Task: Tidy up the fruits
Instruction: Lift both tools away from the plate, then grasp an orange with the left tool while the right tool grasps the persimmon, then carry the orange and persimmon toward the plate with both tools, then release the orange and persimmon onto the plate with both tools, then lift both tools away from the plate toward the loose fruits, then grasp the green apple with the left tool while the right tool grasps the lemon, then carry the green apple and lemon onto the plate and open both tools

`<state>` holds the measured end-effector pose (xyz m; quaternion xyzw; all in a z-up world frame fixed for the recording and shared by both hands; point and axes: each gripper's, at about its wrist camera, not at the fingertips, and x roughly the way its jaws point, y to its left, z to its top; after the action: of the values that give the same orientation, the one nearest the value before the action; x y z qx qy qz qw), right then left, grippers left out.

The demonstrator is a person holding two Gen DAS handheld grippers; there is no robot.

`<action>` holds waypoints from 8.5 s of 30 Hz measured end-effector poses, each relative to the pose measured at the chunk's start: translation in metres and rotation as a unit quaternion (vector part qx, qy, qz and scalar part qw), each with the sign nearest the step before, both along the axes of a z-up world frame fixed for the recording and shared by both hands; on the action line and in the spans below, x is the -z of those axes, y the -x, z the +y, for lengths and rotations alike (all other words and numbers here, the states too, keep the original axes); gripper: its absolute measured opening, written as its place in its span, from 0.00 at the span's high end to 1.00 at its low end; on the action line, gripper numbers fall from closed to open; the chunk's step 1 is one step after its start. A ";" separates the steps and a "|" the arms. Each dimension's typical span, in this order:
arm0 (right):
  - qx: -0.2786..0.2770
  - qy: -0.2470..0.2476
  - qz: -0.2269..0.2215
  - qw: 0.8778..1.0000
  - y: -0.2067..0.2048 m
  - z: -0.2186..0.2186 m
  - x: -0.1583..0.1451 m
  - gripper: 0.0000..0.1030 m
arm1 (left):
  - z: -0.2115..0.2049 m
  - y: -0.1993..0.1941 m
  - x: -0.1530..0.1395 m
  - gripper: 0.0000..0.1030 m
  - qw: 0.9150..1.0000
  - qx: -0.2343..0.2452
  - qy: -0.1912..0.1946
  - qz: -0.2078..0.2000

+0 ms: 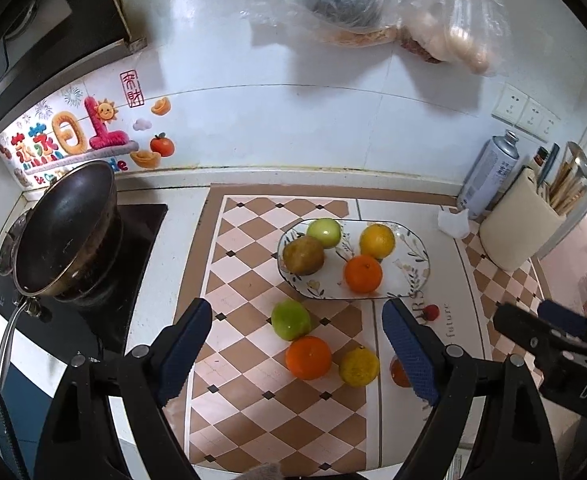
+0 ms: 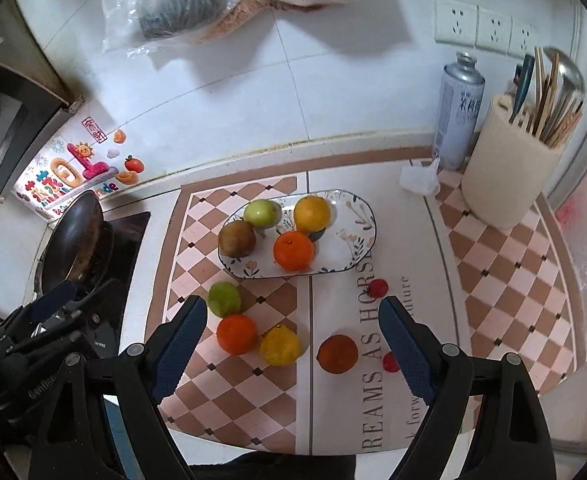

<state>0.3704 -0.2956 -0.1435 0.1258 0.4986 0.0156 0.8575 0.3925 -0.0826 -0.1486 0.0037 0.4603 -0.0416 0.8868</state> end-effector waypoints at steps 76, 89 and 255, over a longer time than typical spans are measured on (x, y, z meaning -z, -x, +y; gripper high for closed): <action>-0.001 -0.088 0.113 0.990 -0.101 -0.051 0.188 0.43 | -0.066 -0.136 0.115 0.39 0.959 0.070 0.107 0.252; -0.032 -0.173 0.167 0.970 -0.231 -0.104 0.213 0.44 | -0.119 -0.184 0.183 0.39 0.931 0.030 0.165 0.325; -0.028 -0.129 0.156 0.979 -0.077 -0.035 0.218 0.40 | -0.024 -0.096 0.180 0.47 0.936 -0.034 0.166 0.310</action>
<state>0.4473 -0.3306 -0.3618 0.2225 0.6232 0.0844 0.7449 0.4889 -0.1069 -0.3285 -0.1720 0.6986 -0.0859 0.6892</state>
